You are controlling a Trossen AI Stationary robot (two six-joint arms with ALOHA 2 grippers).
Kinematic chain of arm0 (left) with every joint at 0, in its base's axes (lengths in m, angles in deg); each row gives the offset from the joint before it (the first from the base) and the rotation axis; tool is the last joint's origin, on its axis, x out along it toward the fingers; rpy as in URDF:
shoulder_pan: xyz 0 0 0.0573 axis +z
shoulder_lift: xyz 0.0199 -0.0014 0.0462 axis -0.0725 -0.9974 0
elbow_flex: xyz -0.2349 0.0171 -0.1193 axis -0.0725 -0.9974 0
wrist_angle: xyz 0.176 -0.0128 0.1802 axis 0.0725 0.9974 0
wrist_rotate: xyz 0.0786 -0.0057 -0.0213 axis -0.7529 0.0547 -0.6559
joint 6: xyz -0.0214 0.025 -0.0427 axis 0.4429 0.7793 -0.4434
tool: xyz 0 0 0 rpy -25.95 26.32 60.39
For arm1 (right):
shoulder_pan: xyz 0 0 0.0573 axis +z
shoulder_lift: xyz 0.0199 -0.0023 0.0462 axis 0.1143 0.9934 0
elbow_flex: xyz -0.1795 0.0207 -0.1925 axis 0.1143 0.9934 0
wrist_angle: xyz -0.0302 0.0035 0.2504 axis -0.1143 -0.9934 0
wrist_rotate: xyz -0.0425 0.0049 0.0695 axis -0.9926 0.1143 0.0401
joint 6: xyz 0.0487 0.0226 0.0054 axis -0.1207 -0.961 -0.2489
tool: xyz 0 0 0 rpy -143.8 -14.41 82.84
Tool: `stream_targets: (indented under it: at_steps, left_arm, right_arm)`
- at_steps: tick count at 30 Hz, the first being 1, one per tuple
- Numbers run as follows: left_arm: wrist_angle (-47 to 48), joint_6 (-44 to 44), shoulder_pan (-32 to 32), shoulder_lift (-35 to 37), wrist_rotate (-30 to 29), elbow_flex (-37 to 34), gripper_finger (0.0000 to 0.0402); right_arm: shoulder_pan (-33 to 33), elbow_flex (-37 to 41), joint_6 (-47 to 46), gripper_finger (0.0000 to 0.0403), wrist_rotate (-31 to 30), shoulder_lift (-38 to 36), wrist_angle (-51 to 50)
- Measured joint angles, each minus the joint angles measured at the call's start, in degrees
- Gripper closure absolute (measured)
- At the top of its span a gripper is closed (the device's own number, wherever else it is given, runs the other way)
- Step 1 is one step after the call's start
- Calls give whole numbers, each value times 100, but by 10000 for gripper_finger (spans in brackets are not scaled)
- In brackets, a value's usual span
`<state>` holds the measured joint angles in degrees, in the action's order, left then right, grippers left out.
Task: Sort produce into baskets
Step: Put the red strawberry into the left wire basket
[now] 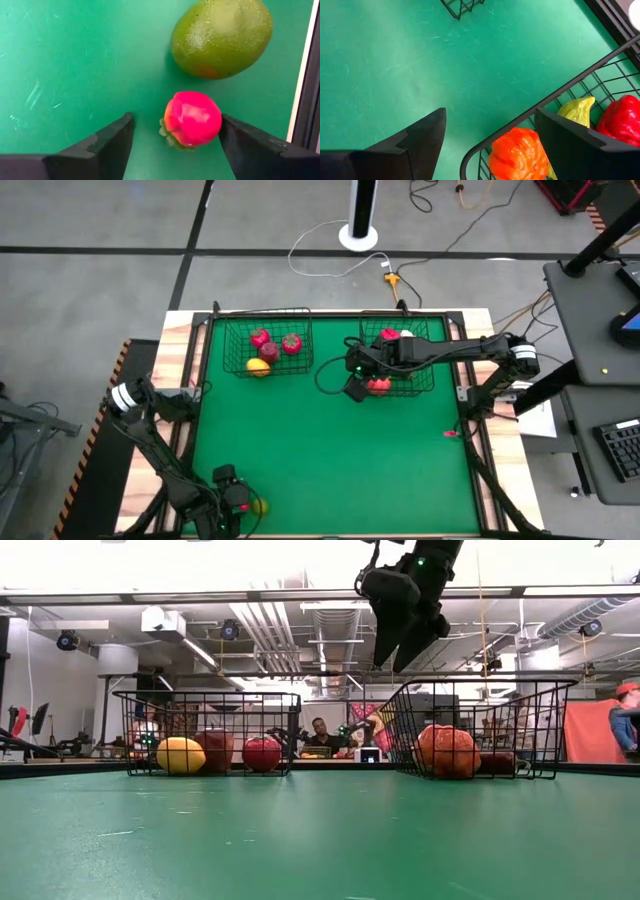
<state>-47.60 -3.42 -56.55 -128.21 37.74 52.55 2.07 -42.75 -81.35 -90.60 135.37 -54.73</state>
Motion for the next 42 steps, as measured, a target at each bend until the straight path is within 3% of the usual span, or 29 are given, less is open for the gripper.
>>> stream_targets:
  at_steps: [10,20,24,31,42]
  left_arm:
    - [45,-69,22,110,144,0,226]
    - [1159,-476,46,1111,161,0,323]
    - [1189,-439,38,1443,-230,0,339]
    - [954,319,38,1282,-414,2,312]
    - [683,-31,23,776,-431,2,155]
  right_arm:
    - [0,2,2,112,0,4,2]
    - [109,2,7,113,-2,7,46]
    - [150,3,24,115,-4,7,87]
    - [262,4,26,106,-2,7,133]
    - [326,7,7,110,0,9,131]
